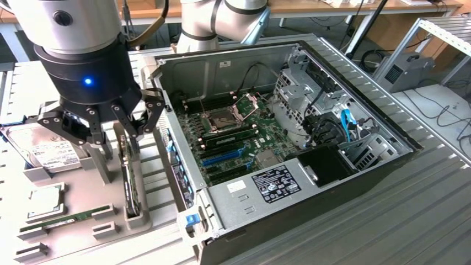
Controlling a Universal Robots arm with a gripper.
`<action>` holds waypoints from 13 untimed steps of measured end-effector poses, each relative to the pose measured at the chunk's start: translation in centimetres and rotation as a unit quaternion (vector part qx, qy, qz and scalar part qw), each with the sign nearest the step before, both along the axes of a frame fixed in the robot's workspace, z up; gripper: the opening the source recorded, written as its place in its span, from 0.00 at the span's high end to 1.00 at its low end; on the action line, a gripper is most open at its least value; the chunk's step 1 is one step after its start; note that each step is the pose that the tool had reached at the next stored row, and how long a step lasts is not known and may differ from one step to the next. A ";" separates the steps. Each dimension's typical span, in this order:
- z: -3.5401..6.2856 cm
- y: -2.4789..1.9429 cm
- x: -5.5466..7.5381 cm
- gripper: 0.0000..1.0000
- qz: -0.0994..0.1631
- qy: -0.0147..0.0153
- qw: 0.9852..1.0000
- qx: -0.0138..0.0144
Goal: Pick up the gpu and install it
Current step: 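Pick up the gpu and move the gpu toward the slot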
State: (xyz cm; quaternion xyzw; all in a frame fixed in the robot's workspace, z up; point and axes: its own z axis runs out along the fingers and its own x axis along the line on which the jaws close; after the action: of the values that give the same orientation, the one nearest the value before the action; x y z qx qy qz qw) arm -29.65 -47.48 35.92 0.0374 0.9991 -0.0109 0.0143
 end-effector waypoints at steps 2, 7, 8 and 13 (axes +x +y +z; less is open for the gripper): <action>-0.09 0.00 0.0 0.58 0.000 0.000 1.000 0.000; -0.28 0.00 0.0 0.58 0.000 0.000 1.000 0.000; -0.32 0.00 0.0 0.58 0.000 0.000 1.000 0.000; -0.54 0.00 0.0 0.58 0.000 0.000 1.000 0.000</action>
State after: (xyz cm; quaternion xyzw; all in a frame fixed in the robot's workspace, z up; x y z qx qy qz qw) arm -29.65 -47.49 35.39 0.0374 0.9991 -0.0109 0.0143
